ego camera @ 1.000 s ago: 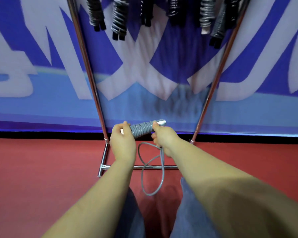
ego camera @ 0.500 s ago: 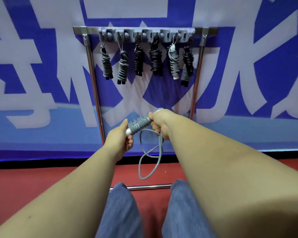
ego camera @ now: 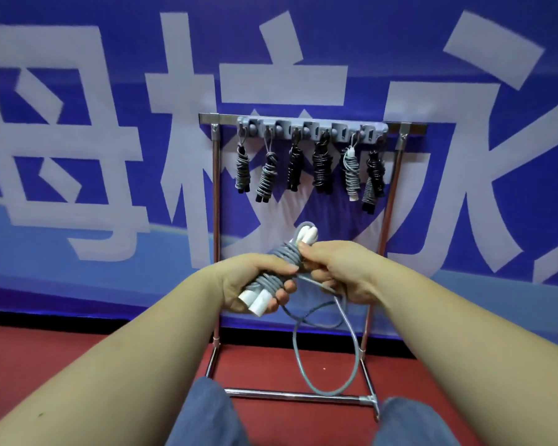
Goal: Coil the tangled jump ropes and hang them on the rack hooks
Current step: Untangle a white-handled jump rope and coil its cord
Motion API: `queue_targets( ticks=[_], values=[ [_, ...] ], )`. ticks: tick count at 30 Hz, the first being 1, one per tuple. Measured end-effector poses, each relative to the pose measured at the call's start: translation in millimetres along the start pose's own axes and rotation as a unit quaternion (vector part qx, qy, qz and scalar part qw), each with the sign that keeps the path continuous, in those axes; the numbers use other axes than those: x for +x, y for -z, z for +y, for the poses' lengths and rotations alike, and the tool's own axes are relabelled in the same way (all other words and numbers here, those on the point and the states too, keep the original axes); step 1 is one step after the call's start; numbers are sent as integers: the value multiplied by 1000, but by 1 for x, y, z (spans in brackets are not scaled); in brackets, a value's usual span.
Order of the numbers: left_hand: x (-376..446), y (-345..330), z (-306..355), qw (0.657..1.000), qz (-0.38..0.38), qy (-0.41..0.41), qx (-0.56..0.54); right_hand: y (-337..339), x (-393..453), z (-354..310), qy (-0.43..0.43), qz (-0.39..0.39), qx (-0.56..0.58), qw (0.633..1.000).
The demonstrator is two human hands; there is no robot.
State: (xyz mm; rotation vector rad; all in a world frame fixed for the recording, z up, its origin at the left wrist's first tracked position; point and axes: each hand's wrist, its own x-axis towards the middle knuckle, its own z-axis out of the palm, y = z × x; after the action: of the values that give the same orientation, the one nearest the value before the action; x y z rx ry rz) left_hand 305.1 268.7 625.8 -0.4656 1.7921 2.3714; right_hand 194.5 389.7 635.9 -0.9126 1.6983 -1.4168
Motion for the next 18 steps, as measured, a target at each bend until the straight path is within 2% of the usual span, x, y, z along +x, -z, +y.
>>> queue_targets(
  ticks=[4,8,10,13,18],
  values=[
    [2,-13,-5,991,57,-66,98,3,-8,9,73,94,-120,986],
    [-1,-19,-9,975,110,-108,158,4,-14,24,108,167,-264,944],
    [-4,-20,-10,969,141,-114,166,3,-19,33,118,160,-332,922],
    [-4,-15,-12,953,201,-114,196,-1,-29,43,106,124,-385,909],
    [-3,-8,-17,904,250,-65,340,-6,-44,36,114,70,-542,829]
  ],
)
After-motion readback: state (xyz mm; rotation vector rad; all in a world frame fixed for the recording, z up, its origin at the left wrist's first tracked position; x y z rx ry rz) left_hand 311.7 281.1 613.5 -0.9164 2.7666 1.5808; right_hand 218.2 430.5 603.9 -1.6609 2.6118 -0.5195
